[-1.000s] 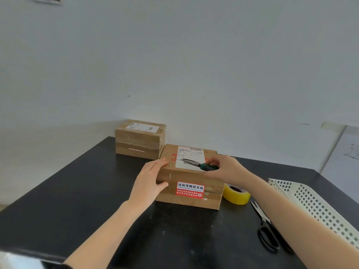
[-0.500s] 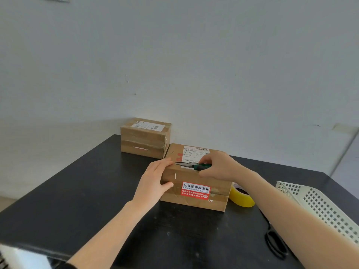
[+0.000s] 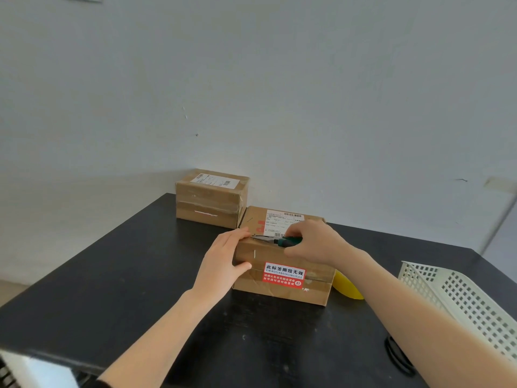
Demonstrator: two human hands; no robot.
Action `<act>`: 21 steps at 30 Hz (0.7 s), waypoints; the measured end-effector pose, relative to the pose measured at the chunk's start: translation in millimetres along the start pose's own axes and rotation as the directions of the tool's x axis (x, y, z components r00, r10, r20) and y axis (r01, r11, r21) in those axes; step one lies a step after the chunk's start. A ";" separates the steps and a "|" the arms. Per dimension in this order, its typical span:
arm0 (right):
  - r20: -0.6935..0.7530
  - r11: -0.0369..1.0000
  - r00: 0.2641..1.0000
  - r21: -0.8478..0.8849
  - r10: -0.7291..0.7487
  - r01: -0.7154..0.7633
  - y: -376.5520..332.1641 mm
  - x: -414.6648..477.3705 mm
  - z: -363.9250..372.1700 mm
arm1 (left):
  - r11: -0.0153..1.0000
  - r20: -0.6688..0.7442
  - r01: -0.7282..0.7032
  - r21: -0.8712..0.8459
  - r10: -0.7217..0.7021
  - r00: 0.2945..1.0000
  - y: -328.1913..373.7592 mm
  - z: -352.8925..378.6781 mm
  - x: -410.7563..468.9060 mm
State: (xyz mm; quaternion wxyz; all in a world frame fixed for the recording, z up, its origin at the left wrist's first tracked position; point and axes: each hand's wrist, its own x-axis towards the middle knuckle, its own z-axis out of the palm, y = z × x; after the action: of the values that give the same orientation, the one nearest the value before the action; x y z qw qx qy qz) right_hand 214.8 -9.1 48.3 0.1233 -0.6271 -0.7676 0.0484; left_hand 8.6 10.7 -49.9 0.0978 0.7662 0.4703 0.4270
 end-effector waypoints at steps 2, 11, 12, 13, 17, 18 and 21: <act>-0.008 1.000 1.000 -0.004 0.012 -0.012 0.6 0.8 -0.5 | 1.000 -0.004 0.006 -0.002 -0.006 1.000 0.8 0.4 -0.2; -0.019 0.998 0.999 0.054 0.040 -0.039 3.9 1.4 -1.2 | 0.999 -0.017 0.031 -0.032 -0.032 0.999 4.2 3.5 0.3; -0.023 0.997 0.999 0.061 0.045 -0.043 4.2 1.5 -1.1 | 0.999 -0.018 0.034 -0.033 -0.035 0.999 4.3 3.7 0.4; -0.025 0.997 0.998 0.065 0.050 -0.048 4.4 1.5 -1.2 | 0.999 -0.018 0.037 -0.033 -0.037 0.999 4.6 3.9 0.6; -0.023 0.995 0.998 0.084 0.063 -0.061 4.6 2.0 -2.1 | 0.998 -0.026 0.035 -0.042 -0.036 0.999 5.8 4.7 0.7; -0.025 0.994 0.998 0.087 0.066 -0.063 4.5 2.2 -2.2 | 0.999 -0.024 0.036 -0.041 -0.037 0.999 6.0 4.5 0.6; -0.029 0.993 0.997 0.093 0.069 -0.066 3.2 2.2 -2.5 | 0.999 -0.018 0.034 -0.037 -0.035 0.999 6.0 3.8 1.4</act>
State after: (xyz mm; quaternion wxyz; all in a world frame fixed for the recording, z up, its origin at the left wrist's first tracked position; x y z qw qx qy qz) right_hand 218.1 -6.6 50.3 0.1626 -0.6472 -0.7407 0.0778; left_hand 15.5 9.5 -48.2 0.1148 0.7519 0.4765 0.4409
